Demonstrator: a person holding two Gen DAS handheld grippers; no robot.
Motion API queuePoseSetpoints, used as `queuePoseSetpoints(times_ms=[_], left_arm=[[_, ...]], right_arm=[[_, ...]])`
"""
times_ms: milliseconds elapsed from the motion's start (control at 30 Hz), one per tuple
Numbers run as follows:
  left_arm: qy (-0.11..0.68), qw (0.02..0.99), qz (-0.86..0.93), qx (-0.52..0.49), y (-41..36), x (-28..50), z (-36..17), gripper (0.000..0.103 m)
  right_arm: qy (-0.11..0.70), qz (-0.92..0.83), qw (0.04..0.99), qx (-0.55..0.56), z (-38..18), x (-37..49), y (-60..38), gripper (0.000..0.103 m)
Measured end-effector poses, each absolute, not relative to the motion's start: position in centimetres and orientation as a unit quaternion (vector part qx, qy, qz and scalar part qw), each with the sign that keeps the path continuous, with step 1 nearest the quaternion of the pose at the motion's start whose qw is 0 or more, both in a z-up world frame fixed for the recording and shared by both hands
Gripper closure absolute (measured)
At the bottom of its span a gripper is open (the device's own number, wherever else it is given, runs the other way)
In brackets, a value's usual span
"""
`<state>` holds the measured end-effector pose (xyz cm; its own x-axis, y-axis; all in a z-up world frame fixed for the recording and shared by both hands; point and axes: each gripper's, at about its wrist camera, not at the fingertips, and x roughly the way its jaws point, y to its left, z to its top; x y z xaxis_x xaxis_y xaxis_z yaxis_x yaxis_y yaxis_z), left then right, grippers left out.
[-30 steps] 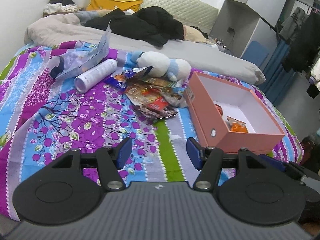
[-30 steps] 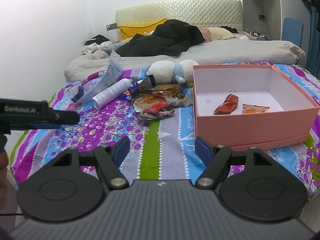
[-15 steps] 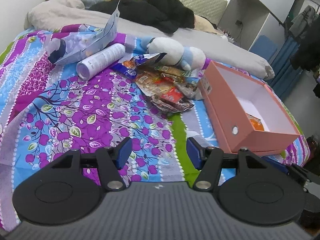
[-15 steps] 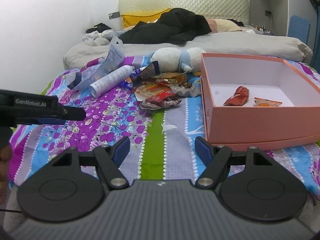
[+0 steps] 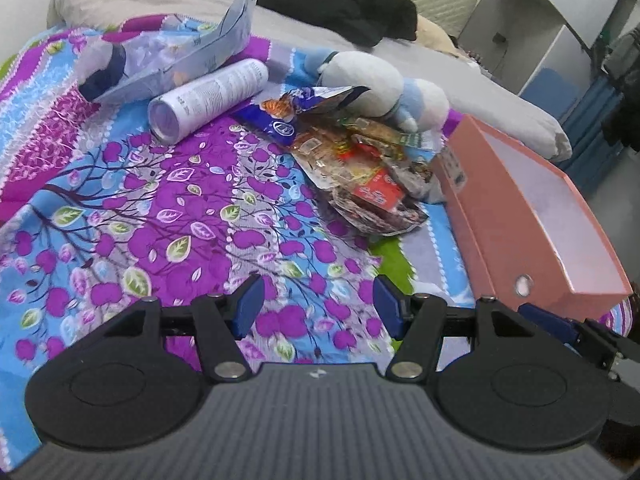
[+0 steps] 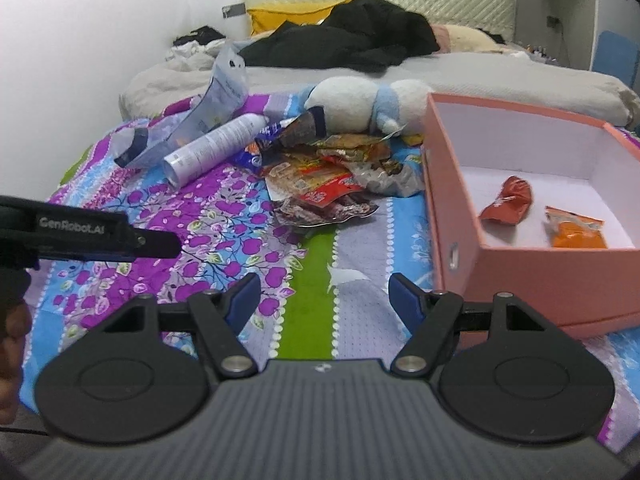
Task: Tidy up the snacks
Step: 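Reach both tools down into the snack pile beside the plush toy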
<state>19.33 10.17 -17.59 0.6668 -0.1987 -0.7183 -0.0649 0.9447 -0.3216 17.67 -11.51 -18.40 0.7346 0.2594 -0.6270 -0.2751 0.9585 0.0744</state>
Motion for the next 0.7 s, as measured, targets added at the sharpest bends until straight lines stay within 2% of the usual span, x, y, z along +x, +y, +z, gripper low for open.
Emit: queuePoseSetpoints(times_ms=[267,400,467,567,667,700], left_arm=[[0.412,0.887,-0.053,-0.202,10.9,25.5,-20.2,0.038],[0.419,0.871,-0.077,-0.244,11.1,28.4,-21.8,0.039],[0.423,0.86,-0.085,-0.273,11.4,29.6,-22.9,0.04],[0.431,0.841,-0.098,-0.311,11.8,31.2,-24.4,0.047],[0.441,0.821,-0.114,-0.345,12.0,32.3,-25.7,0.053],[0.444,0.815,-0.119,-0.352,12.0,32.5,-26.1,0.056]], right_arm=[[0.345,0.149,0.927,-0.01,-20.4,22.4,-10.2,0.032],[0.345,0.14,0.928,0.002,-20.9,25.4,-10.2,0.037],[0.344,0.138,0.929,0.015,-21.1,26.8,-10.4,0.044],[0.341,0.151,0.926,0.064,-21.5,28.9,-10.9,0.046],[0.352,0.162,0.915,0.112,-22.2,30.9,-11.1,0.057],[0.357,0.16,0.912,0.123,-22.6,31.5,-11.1,0.058]])
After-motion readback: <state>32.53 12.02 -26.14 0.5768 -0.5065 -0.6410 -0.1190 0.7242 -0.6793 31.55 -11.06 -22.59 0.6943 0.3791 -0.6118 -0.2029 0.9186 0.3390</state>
